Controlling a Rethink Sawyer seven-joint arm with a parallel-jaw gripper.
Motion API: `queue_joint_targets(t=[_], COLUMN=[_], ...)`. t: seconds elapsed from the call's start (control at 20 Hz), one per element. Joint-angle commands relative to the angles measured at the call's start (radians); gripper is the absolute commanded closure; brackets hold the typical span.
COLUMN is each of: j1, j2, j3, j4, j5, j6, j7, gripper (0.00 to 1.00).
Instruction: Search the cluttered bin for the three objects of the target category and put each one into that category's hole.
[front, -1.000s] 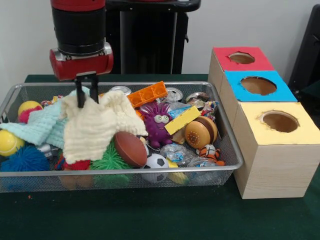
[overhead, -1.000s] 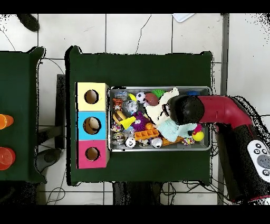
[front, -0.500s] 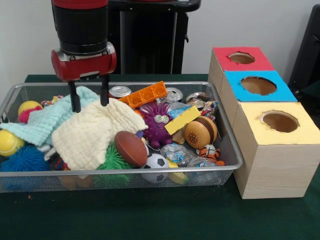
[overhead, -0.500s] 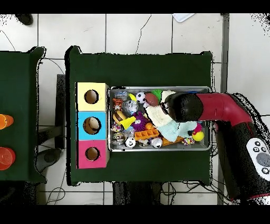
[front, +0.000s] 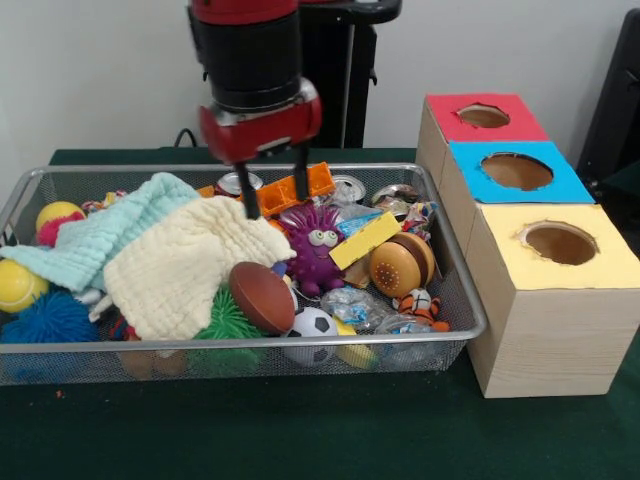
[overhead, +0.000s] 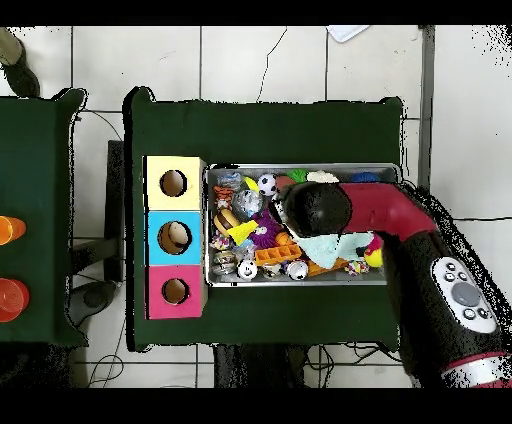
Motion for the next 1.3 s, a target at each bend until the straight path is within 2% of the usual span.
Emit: queue_joint_targets(t=[0.05, 0.2, 0.4, 0.6, 0.8, 0.9, 1.15, 1.3], j1=[0.139, 0.192, 0.251, 0.271, 0.270, 0.278, 0.356, 0.363], j2=[0.020, 0.031, 0.097, 0.128, 0.116, 0.111, 0.105, 0.106], j3=[-0.059, -0.109, -0.182, -0.227, -0.247, -0.262, -0.358, -0.352], j4=[0.155, 0.160, 0.126, 0.108, 0.127, 0.130, 0.087, 0.086], j5=[0.070, 0.082, 0.030, -0.011, -0.023, -0.034, -0.045, -0.028], j6=[-0.189, -0.250, -0.383, -0.511, -0.597, -0.623, -0.591, -0.610], j7=[0.371, 0.396, 0.395, 0.369, 0.337, 0.322, 0.294, 0.294], gripper=[0.00, 0.00, 0.00, 0.00, 0.00, 0.00, 0.00, 0.00])
